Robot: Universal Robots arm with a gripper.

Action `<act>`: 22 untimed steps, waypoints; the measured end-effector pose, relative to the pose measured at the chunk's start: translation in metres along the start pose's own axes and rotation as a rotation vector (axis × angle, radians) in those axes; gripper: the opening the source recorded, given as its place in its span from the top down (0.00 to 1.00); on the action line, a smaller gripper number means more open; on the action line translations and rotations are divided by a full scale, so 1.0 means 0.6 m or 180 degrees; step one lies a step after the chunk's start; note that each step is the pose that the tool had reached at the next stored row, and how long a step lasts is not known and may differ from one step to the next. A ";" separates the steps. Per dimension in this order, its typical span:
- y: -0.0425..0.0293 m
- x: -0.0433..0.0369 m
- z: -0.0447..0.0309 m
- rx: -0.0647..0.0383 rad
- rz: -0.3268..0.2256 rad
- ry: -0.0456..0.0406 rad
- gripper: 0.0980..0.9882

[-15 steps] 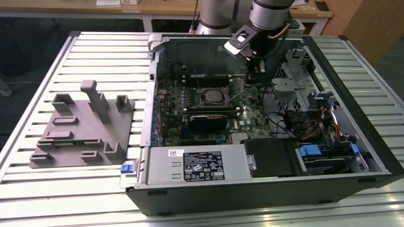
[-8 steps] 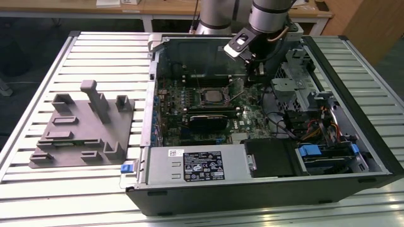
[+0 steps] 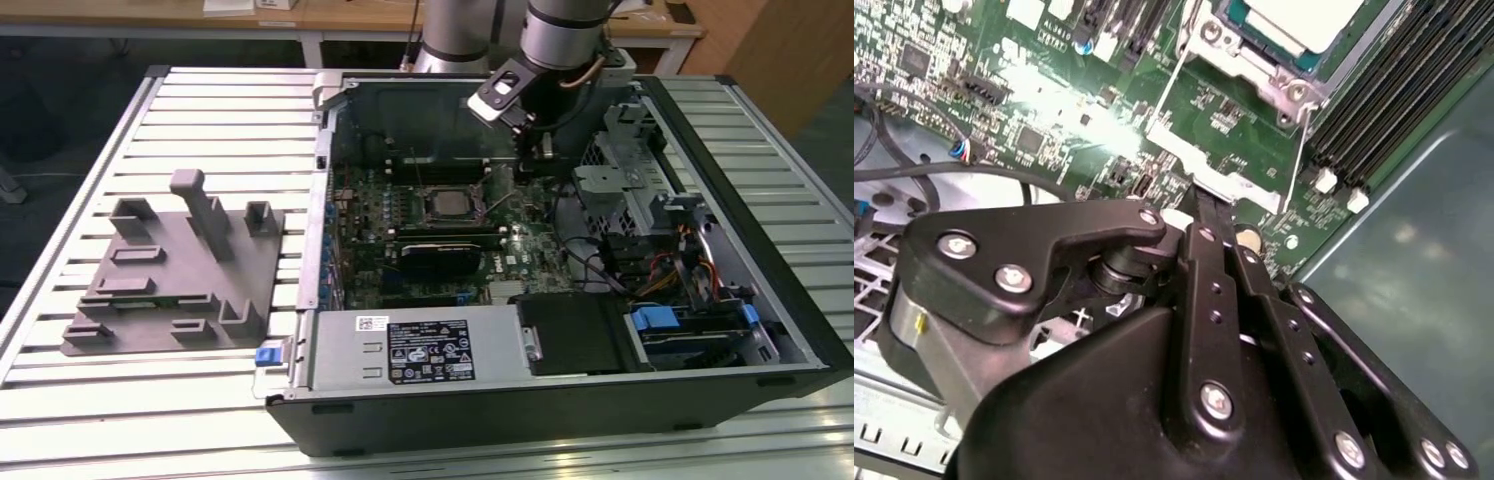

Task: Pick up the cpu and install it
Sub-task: 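Close the cpu cover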

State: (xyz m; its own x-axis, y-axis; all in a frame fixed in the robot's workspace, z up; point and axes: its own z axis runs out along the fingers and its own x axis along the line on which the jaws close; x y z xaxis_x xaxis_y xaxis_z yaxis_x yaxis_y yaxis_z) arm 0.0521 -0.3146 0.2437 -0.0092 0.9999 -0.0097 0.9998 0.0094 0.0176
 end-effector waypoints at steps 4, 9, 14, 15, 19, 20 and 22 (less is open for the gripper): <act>-0.007 0.000 0.000 0.0003 0.0000 0.0002 0.99; -0.011 0.000 0.000 0.0007 0.0000 0.0004 0.99; -0.013 0.000 0.000 0.0007 0.0000 0.0004 0.99; -0.013 0.000 0.000 0.0007 0.0000 0.0004 0.99; -0.017 0.000 0.000 0.0007 0.0000 0.0004 0.99; -0.017 0.000 0.000 0.0007 0.0000 0.0004 0.99; -0.019 0.000 0.000 0.0007 0.0000 0.0004 0.99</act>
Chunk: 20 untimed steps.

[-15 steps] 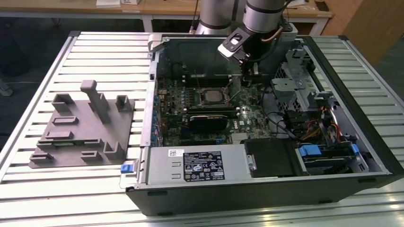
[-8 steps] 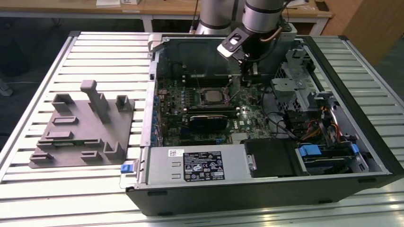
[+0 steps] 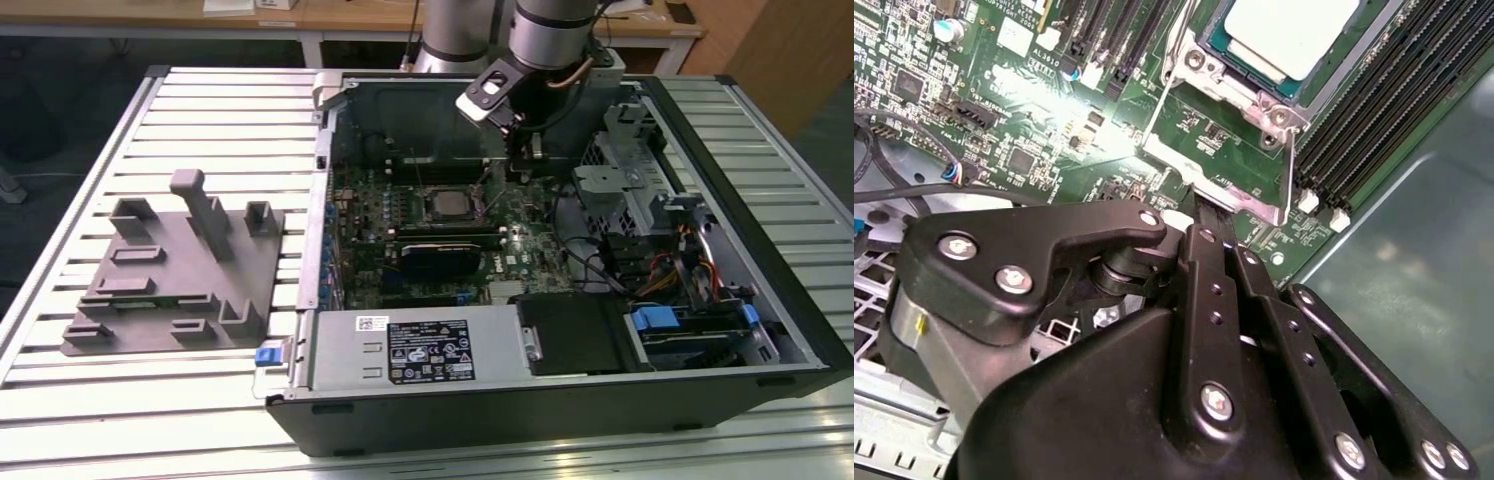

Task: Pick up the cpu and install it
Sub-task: 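Close the cpu cover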

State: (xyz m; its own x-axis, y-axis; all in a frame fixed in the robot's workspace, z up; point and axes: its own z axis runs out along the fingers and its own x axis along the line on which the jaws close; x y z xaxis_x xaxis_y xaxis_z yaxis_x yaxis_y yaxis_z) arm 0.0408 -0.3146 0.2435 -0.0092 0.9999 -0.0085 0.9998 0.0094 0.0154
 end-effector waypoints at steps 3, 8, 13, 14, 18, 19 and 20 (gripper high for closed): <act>-0.001 0.000 0.000 0.0000 0.0000 0.0000 0.99; -0.002 0.000 0.000 0.0000 0.0000 0.0000 0.99; -0.004 0.000 0.000 0.0000 0.0000 0.0000 0.99; -0.004 0.000 0.000 0.0000 0.0000 0.0000 0.99; -0.006 0.000 0.000 0.0000 0.0000 0.0000 0.99; -0.007 0.000 0.000 0.0000 0.0000 0.0000 0.99; -0.007 0.000 0.000 0.0000 0.0000 0.0000 0.99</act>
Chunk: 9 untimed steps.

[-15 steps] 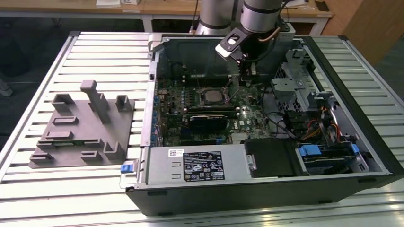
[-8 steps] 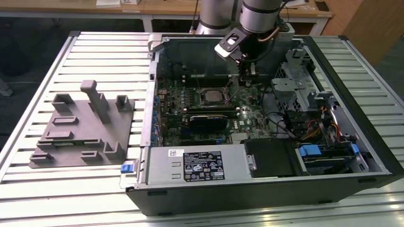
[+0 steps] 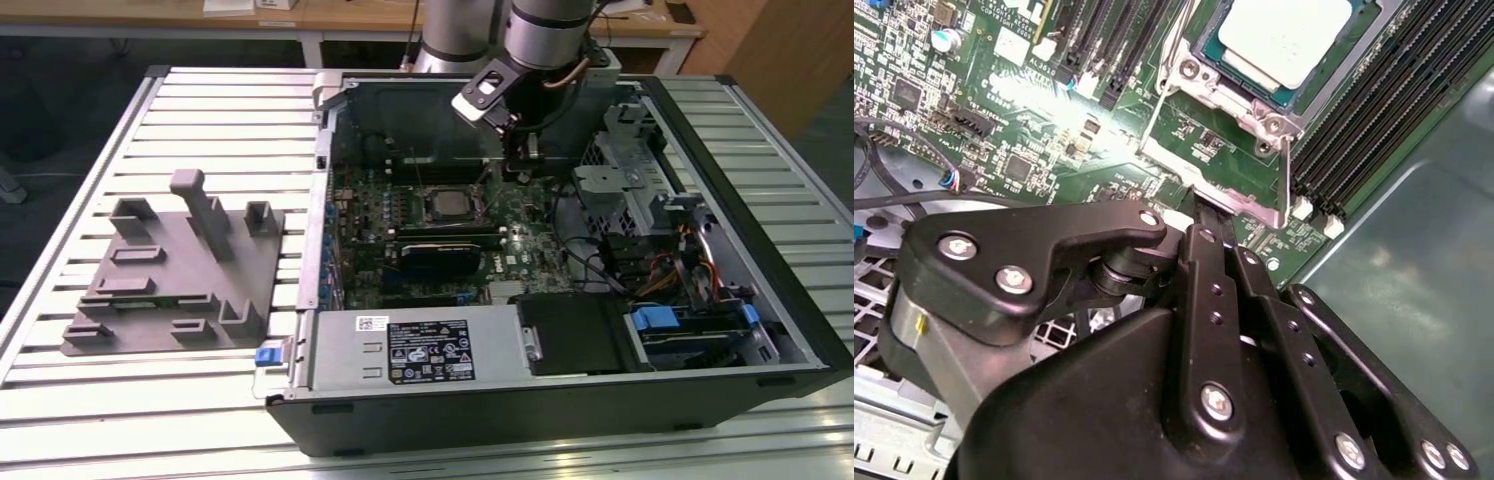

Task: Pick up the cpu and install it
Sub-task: 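Close the cpu cover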

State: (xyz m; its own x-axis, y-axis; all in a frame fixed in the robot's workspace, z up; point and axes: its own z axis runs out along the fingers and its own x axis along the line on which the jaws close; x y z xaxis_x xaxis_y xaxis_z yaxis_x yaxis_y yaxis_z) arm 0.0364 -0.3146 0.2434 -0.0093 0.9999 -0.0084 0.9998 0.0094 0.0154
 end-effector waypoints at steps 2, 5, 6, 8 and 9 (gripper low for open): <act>-0.002 0.000 0.000 0.0000 0.0000 0.0000 0.99; -0.005 0.000 0.000 0.0000 0.0000 0.0000 0.99; -0.007 0.000 0.000 0.0000 0.0000 0.0000 0.99; -0.010 0.000 0.000 0.0000 0.0000 0.0000 0.99; -0.011 0.000 0.000 0.0000 0.0000 0.0000 0.99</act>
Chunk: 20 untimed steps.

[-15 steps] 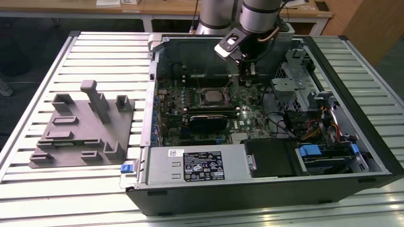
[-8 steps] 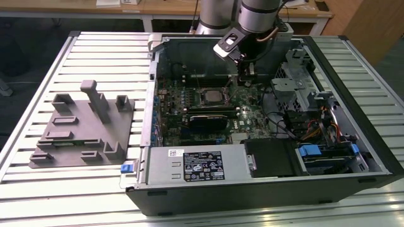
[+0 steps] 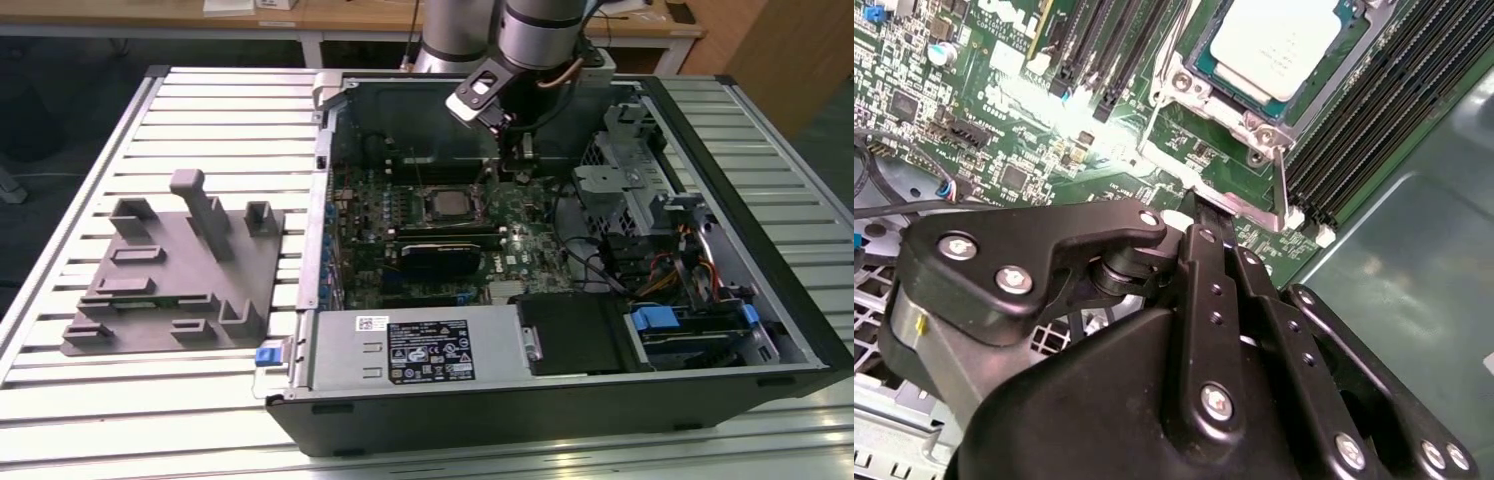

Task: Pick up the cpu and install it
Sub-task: 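Close the cpu cover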

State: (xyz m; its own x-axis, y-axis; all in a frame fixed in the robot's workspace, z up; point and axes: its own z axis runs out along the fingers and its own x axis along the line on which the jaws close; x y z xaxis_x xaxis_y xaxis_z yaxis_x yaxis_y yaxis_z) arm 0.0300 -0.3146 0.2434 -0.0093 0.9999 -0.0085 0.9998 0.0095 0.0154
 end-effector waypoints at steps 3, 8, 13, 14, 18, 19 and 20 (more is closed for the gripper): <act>-0.003 0.000 0.000 0.0000 0.0000 0.0000 0.99; -0.008 0.000 0.000 0.0000 0.0000 0.0000 0.99; -0.015 0.000 0.000 0.0000 0.0000 0.0000 0.99; -0.017 0.000 0.000 0.0000 0.0000 0.0000 0.99; -0.023 0.000 0.000 0.0000 0.0000 0.0000 0.99; -0.024 0.000 0.000 0.0000 0.0000 0.0000 0.99; -0.026 0.000 0.000 0.0000 0.0000 0.0000 0.99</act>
State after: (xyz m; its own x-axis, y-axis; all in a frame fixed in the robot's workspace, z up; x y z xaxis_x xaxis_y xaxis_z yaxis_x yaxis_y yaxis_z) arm 0.0141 -0.3146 0.2430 -0.0093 0.9999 -0.0084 0.9998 0.0094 0.0154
